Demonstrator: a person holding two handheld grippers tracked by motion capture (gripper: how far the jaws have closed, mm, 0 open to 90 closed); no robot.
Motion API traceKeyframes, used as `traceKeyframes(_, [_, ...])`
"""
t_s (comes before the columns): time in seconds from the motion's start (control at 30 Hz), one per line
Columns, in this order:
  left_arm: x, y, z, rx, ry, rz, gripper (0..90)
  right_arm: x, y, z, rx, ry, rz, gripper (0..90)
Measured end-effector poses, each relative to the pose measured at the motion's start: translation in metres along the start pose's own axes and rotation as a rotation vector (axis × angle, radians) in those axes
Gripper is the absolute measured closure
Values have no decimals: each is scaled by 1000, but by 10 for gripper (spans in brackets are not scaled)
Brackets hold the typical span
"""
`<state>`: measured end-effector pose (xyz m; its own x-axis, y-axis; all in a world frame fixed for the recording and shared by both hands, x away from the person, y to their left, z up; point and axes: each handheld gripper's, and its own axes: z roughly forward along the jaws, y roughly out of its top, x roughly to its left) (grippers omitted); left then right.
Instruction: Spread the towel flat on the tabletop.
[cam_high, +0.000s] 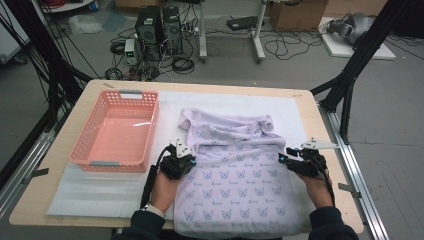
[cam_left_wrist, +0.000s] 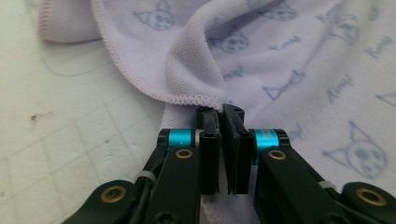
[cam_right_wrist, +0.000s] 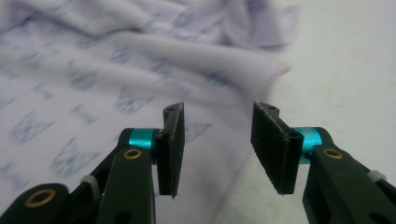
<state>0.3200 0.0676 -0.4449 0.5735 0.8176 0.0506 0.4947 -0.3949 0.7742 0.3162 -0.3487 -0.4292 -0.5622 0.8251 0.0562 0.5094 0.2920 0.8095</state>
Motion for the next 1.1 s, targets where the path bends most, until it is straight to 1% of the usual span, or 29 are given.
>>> traceKeyframes(0.07, [7,6,2,-7,23,-30,857,5,-3,-1,6,11,-16,537])
traceKeyframes(0.13, [10,13,4,-19,42,-33,858,7,-5,-1,10,37,-19,523])
traceKeyframes(0.17, [13,19,7,-24,63,-41,859,9,-5,-1,15,39,-21,511])
traceKeyframes(0.27, [24,32,12,-50,99,-93,860,11,-5,3,24,47,-26,480])
traceKeyframes(0.33, [33,35,13,-62,132,-131,859,13,-4,5,32,42,-15,470])
traceKeyframes(0.37, [37,35,13,-73,139,-148,859,13,-4,6,34,40,-14,464])
traceKeyframes(0.4, [40,34,13,-80,137,-163,858,14,-5,8,44,33,-8,454])
traceKeyframes(0.43, [42,33,13,-81,132,-169,854,14,-5,9,54,32,-2,444])
traceKeyframes(0.47, [42,32,13,-84,130,-163,842,14,-5,12,63,35,4,441])
traceKeyframes(0.5, [40,31,11,-97,136,-157,808,14,-6,14,72,35,0,442])
traceKeyframes(0.53, [39,30,10,-113,136,-173,733,15,-6,17,88,34,-6,443])
traceKeyframes(0.57, [39,29,9,-123,116,-192,633,16,-6,20,102,42,1,461])
traceKeyframes(0.6, [38,28,9,-124,97,-202,572,17,-6,23,114,46,-10,514])
traceKeyframes(0.63, [37,27,8,-126,83,-197,535,19,-5,25,131,32,-25,559])
traceKeyframes(0.67, [35,26,7,-126,67,-192,519,19,-4,25,131,20,-46,694])
traceKeyframes(0.7, [34,24,6,-126,54,-187,503,17,-2,25,140,31,-37,828])
traceKeyframes(0.73, [33,22,5,-126,48,-184,487,16,0,26,151,19,-37,849])
traceKeyframes(0.77, [32,21,3,-121,36,-178,479,14,2,28,153,-2,-57,860])
traceKeyframes(0.83, [28,17,0,-120,17,-174,459,11,6,31,147,-68,-65,865])
traceKeyframes(0.9, [26,13,-3,-115,2,-161,459,5,9,33,129,-141,-64,864])
traceKeyframes(0.97, [24,10,-5,-106,-17,-153,452,-1,10,35,110,-186,-55,857])
traceKeyframes(1.0, [23,8,-7,-107,-24,-145,450,-3,10,36,104,-184,-40,843])
traceKeyframes(1.03, [21,6,-9,-108,-30,-146,449,-2,10,36,106,-181,-35,820])
traceKeyframes(1.1, [19,2,-13,-112,-45,-142,447,0,9,33,97,-182,-38,721])
